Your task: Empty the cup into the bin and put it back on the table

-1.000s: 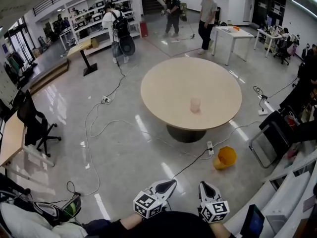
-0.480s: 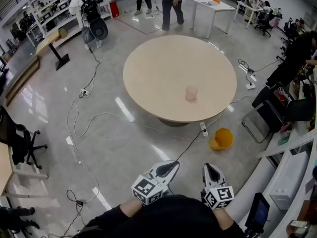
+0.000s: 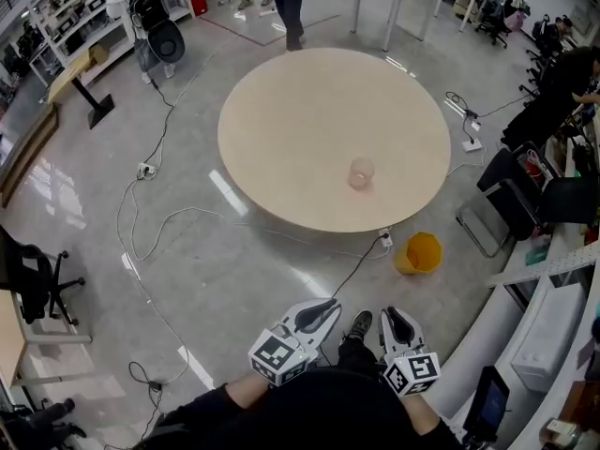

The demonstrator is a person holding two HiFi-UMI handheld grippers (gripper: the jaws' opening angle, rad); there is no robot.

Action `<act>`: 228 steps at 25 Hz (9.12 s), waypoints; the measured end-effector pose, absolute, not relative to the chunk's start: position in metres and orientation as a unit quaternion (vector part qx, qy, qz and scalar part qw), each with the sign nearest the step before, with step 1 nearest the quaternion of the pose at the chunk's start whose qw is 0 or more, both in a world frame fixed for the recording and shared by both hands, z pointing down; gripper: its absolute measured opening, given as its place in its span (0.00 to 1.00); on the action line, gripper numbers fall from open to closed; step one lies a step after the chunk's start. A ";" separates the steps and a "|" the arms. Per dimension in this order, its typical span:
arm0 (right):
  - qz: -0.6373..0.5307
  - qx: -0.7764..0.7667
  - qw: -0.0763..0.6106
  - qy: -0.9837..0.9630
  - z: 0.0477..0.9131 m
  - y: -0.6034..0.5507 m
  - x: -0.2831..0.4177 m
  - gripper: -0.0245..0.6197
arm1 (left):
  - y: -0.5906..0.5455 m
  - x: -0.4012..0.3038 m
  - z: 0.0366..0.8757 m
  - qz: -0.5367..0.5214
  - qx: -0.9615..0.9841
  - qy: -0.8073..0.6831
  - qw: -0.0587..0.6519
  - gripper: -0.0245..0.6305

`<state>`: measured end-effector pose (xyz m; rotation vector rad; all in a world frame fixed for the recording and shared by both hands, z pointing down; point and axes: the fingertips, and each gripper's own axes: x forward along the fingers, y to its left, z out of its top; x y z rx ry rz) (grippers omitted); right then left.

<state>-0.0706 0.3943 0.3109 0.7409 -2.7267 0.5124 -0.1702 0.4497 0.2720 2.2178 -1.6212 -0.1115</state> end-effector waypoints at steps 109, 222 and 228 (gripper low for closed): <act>0.105 0.178 0.159 -0.965 0.330 0.063 -0.012 0.42 | 0.066 -0.046 0.340 0.198 0.961 -0.170 0.096 0.39; 0.682 0.295 0.040 -0.668 0.749 -0.071 0.188 0.42 | -0.064 0.138 0.748 0.106 0.652 -0.274 0.699 0.39; 0.707 0.303 0.038 -0.638 0.746 -0.073 0.188 0.42 | -0.065 0.139 0.744 0.110 0.629 -0.282 0.716 0.39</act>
